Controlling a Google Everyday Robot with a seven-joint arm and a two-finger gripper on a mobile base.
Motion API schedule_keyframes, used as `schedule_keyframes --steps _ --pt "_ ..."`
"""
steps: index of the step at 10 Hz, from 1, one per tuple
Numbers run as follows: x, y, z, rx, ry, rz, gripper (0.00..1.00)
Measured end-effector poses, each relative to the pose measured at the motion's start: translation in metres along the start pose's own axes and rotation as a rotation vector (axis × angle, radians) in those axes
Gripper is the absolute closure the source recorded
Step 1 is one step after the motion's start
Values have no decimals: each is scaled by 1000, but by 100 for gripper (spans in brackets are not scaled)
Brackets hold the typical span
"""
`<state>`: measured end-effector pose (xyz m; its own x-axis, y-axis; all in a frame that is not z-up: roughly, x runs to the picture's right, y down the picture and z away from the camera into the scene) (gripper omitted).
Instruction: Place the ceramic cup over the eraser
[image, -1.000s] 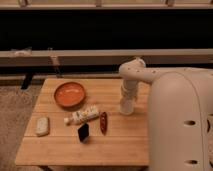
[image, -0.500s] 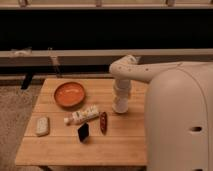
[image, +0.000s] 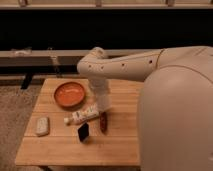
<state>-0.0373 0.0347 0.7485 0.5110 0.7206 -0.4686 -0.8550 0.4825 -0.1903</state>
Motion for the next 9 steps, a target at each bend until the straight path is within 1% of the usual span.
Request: schedule_keyframes --steps 2,3,4,6,7,8,9 --pt "-2 45 -35 14 -41 -93 100" --pt "1 55 -43 19 -51 -113 100" --pt "7 75 -52 19 -63 -148 100" --pt "18 109 -62 2 -84 -190 100" --pt "26 123 -65 -12 -91 -199 100" --pt "35 142 -68 -36 -102 -214 100" --pt "40 149 -69 -46 -107 -217 100"
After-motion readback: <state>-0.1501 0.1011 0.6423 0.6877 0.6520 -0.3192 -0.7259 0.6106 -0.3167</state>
